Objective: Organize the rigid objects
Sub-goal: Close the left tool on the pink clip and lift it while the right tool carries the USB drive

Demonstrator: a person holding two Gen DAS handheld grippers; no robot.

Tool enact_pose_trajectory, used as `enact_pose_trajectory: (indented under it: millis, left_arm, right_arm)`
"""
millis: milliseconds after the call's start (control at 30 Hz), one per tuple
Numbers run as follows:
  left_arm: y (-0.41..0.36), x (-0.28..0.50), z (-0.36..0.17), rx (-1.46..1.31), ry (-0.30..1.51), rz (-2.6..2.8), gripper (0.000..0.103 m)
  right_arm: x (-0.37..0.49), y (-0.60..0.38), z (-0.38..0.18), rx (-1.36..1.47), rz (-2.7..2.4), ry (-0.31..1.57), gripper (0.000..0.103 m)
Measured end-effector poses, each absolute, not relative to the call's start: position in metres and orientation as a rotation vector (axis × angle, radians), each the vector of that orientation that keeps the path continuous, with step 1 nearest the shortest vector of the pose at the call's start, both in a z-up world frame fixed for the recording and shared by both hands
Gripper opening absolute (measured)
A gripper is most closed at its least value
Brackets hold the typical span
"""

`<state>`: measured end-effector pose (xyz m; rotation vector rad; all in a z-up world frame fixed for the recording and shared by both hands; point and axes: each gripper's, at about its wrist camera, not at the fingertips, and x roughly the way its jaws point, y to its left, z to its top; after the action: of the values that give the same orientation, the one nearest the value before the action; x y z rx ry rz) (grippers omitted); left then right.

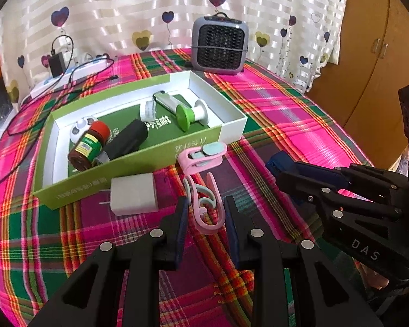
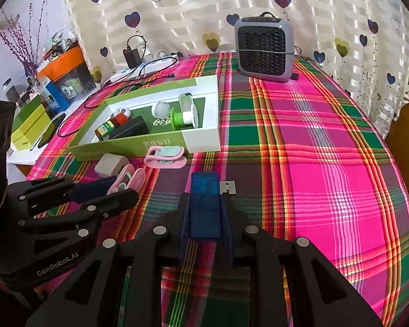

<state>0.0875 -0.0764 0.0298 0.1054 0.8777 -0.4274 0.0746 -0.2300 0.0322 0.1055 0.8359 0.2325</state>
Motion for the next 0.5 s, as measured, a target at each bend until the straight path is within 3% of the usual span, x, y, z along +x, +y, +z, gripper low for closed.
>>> enact_pose_trajectory:
  millis: [500]
  left_arm:
    - [-0.061, 0.093, 0.059, 0.090, 0.812, -0.404, 0.025]
  right_arm:
    - [0.084, -0.221, 0.056, 0.074, 0.248, 0.800, 0.023]
